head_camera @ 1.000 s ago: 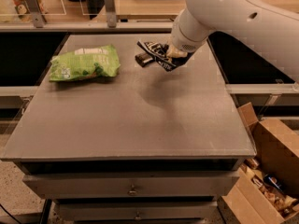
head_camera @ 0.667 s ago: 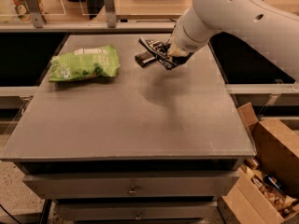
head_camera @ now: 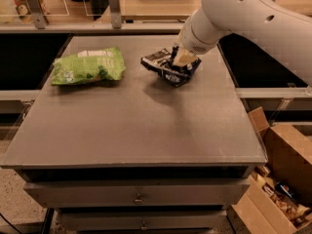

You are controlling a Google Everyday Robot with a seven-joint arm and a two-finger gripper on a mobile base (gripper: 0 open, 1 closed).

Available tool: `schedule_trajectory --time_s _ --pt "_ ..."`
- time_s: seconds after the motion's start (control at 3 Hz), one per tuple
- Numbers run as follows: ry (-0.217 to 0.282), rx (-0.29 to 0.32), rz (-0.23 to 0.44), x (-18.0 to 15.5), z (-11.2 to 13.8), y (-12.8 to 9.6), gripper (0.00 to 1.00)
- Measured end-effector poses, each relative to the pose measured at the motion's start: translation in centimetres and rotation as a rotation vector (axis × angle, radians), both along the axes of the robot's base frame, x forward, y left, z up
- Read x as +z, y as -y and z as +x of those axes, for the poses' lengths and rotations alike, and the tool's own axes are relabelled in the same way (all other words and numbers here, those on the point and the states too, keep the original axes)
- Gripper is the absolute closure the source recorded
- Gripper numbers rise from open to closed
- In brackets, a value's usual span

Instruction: Move blue chip bag near rxbar chocolate

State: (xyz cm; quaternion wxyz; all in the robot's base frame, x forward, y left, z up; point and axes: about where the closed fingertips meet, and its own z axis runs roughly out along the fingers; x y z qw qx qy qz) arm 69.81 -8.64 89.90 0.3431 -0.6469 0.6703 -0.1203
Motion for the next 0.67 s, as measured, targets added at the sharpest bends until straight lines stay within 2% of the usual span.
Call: schedule_trajectory --time_s 0.33,0.67 --pt "-0.002 0.002 -0.001 -0.15 0.0 -0.09 0.0" --pt "-0.002 0.002 -0.001 -0.15 0.0 -0.09 0.0"
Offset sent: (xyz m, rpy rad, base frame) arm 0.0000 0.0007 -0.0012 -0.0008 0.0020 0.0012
